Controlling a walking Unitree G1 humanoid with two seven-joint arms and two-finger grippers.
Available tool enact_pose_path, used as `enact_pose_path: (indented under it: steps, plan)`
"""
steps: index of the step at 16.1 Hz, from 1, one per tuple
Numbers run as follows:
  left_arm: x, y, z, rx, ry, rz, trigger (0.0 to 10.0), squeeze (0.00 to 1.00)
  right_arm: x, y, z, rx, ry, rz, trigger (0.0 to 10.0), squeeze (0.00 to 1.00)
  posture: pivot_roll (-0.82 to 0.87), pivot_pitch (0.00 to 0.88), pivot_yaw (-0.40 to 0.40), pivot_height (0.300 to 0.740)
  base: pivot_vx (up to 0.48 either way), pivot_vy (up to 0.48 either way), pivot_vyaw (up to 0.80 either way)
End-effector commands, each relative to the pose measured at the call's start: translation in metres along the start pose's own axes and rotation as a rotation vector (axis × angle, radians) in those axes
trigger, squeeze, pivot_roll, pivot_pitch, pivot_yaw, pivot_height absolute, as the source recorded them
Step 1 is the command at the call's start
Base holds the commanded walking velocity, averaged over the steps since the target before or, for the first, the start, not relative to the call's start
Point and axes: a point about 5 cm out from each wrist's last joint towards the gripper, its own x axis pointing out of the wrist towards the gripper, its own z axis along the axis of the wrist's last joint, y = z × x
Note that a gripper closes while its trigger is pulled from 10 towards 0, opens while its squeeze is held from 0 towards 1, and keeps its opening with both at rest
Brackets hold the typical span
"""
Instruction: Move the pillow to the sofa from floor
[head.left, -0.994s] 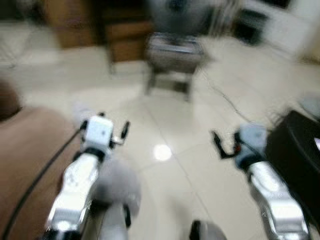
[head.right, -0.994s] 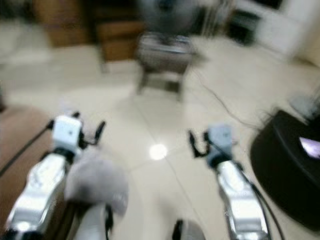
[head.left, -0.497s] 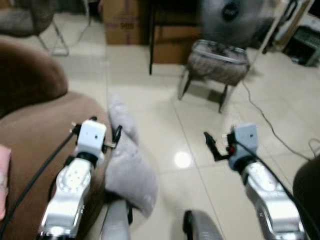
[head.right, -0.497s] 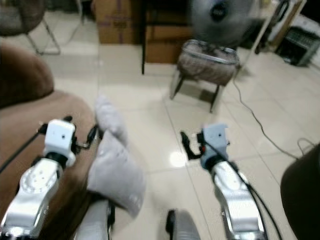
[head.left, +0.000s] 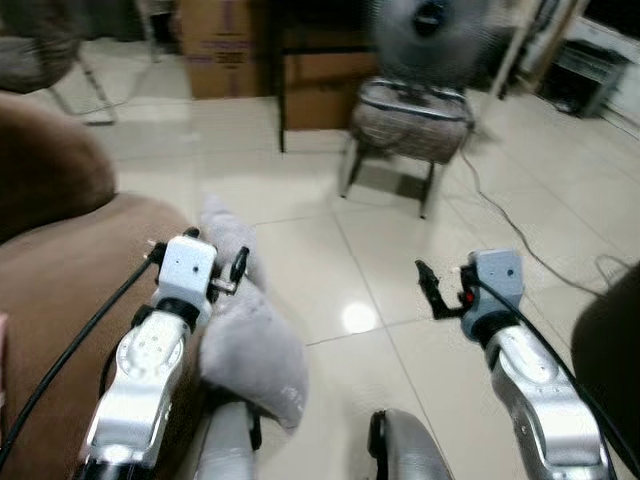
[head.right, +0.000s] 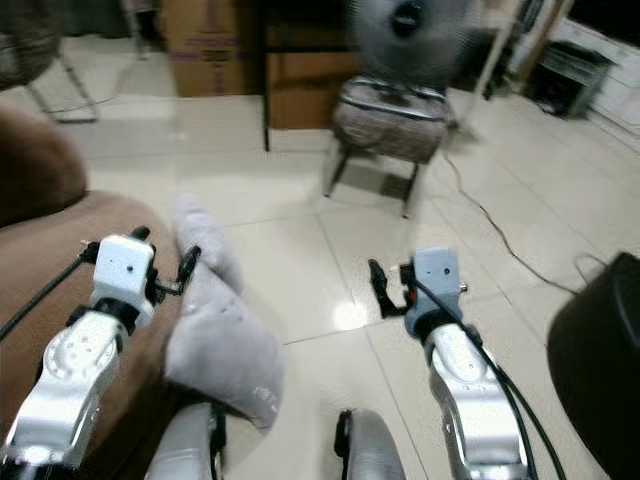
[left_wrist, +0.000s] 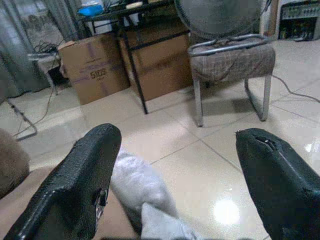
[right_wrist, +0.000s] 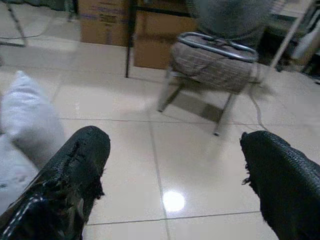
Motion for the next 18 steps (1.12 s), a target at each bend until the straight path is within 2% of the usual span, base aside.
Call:
enact_pose_path:
  steps: [1,3,7,9,11,14,18]
  plan:
    - [0.001,0.002,0.0,0.007,-0.001,-0.002,10.0,0.38,0.001,0.001,0.004,-0.034,-0.012,-0.002,10.0,0.0,0.04,0.0,-0.053,0.615,0.281,0.0,0.8]
    - [0.001,0.002,0.0,0.006,0.001,-0.004,10.0,0.38,0.001,0.002,0.003,-0.003,-0.015,-0.003,10.0,0.0,0.04,0.0,-0.054,0.615,0.281,0.0,0.75]
    - [0.001,0.002,0.0,0.005,0.001,-0.014,10.0,0.38,0.002,0.001,0.004,0.007,-0.028,-0.015,10.0,0.0,0.04,0.0,-0.054,0.615,0.278,0.0,0.0]
    - [0.001,0.0,0.0,0.007,-0.002,-0.023,10.0,0.37,0.002,0.002,0.004,0.005,-0.024,-0.014,10.0,0.0,0.04,0.0,-0.053,0.615,0.0,0.0,0.0]
    - [0.001,-0.001,-0.002,0.009,0.005,-0.03,10.0,0.3,0.001,0.003,0.004,0.018,-0.027,-0.014,10.0,0.0,0.04,0.0,-0.05,0.615,0.0,0.0,0.0]
    - [0.002,0.002,-0.006,0.004,0.03,-0.015,10.0,0.26,0.001,0.003,0.002,0.017,-0.016,-0.021,10.0,0.0,0.04,0.0,-0.045,0.615,0.0,0.0,0.0]
    - [0.005,0.005,-0.011,-0.002,0.054,0.001,10.0,0.25,0.0,0.002,0.003,0.023,-0.023,-0.022,10.0,0.0,0.04,0.0,-0.043,0.575,0.0,0.0,0.0]
